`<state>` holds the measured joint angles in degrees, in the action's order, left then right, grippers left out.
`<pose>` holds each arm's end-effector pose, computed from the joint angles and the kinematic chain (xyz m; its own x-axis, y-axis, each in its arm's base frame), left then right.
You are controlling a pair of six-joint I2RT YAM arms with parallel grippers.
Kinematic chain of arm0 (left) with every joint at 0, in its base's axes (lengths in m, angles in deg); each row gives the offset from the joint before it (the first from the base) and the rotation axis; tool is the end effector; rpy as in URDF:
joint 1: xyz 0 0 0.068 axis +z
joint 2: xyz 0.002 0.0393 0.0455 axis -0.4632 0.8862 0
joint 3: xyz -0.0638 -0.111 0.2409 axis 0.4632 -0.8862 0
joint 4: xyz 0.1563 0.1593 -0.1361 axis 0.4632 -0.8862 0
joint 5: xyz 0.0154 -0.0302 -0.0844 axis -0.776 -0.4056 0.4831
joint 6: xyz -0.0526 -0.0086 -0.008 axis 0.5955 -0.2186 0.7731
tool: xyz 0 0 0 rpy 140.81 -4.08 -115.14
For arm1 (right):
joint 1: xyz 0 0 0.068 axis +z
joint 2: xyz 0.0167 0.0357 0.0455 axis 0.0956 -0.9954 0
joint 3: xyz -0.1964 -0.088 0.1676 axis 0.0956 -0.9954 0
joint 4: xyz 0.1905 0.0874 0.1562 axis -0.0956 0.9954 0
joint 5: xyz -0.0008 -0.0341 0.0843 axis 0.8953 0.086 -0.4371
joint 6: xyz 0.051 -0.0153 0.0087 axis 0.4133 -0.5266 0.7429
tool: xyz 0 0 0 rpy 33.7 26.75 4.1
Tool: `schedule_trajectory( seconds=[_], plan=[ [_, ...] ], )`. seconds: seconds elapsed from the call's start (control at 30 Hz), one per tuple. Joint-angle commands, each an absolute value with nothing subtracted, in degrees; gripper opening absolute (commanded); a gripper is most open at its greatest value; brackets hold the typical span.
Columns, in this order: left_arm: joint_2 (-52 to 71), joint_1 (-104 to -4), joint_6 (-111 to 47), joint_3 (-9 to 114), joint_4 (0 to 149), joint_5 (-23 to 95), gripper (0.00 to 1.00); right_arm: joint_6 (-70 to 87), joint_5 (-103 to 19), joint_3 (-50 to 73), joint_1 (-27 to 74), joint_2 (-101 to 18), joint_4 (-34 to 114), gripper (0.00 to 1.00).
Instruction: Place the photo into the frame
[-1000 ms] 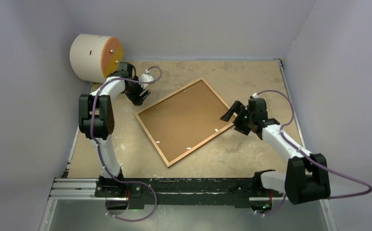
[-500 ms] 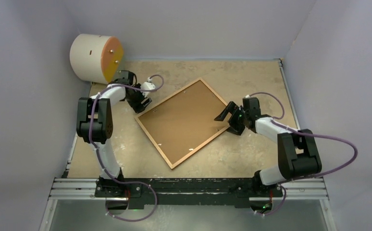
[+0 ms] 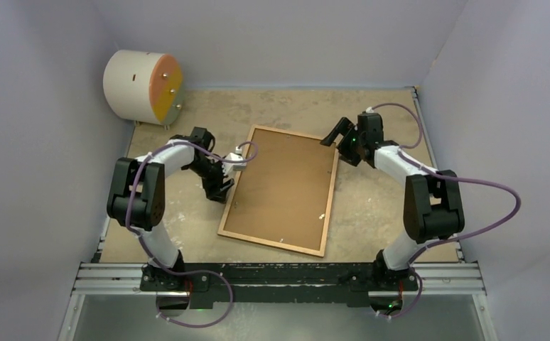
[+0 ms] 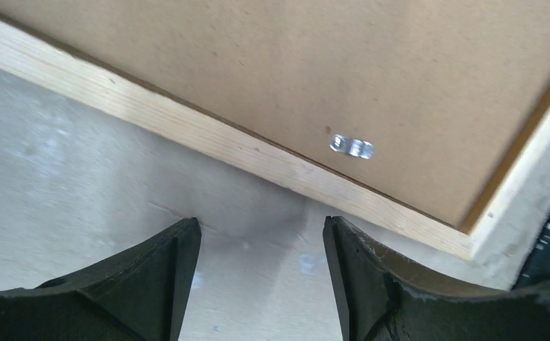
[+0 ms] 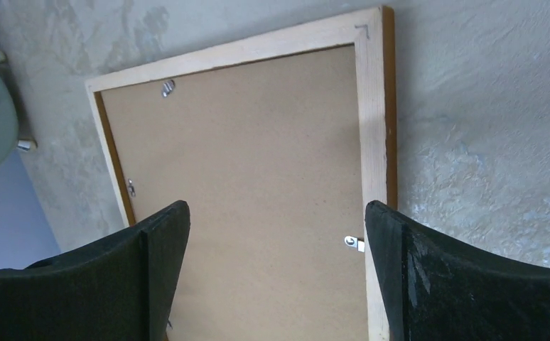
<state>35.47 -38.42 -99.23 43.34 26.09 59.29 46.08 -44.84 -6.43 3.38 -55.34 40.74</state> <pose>0.3011 -0.0764 0.1625 -0.3755 0.7937 -0.4785 0.9265 0.3085 -0.2154 0.3533 0.0617 0.2082 -0.6429 0.5982 -0.4783 0.2225 0.7434 0.6308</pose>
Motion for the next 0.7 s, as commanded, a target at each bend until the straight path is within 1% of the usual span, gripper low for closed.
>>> schedule_trajectory(
  seconds=[0.0,0.13,0.27,0.33,0.4,0.53,0.67],
  plan=[
    [36.6,-34.3,-102.1,45.1,15.8,67.4,0.67,43.8,-40.5,-5.4,4.0,-50.4,41.0,0.93],
    [38.7,-32.3,-104.2,48.2,10.1,72.9,0.67,45.2,-42.4,-10.1,9.8,-44.4,39.9,0.89],
    [41.1,-32.4,-104.5,48.6,9.2,77.6,0.66,50.7,-46.6,-16.3,19.9,-42.4,31.5,0.85],
    [43.1,-32.4,-104.4,49.3,8.7,78.5,0.65,52.8,-48.1,-17.4,24.7,-43.7,28.3,0.84],
    [44.7,-32.4,-104.3,49.7,8.3,79.3,0.64,54.9,-49.4,-17.8,28.9,-45.6,24.4,0.8],
    [46.1,-32.4,-101.7,48.7,11.1,78.6,0.61,59.1,-51.6,-16.6,35.0,-51.1,19.0,0.73],
    [46.4,-32.4,-99.6,47.2,14.2,77.4,0.56,60.8,-52.2,-13.4,39.1,-57.1,16.6,0.71]
  ],
)
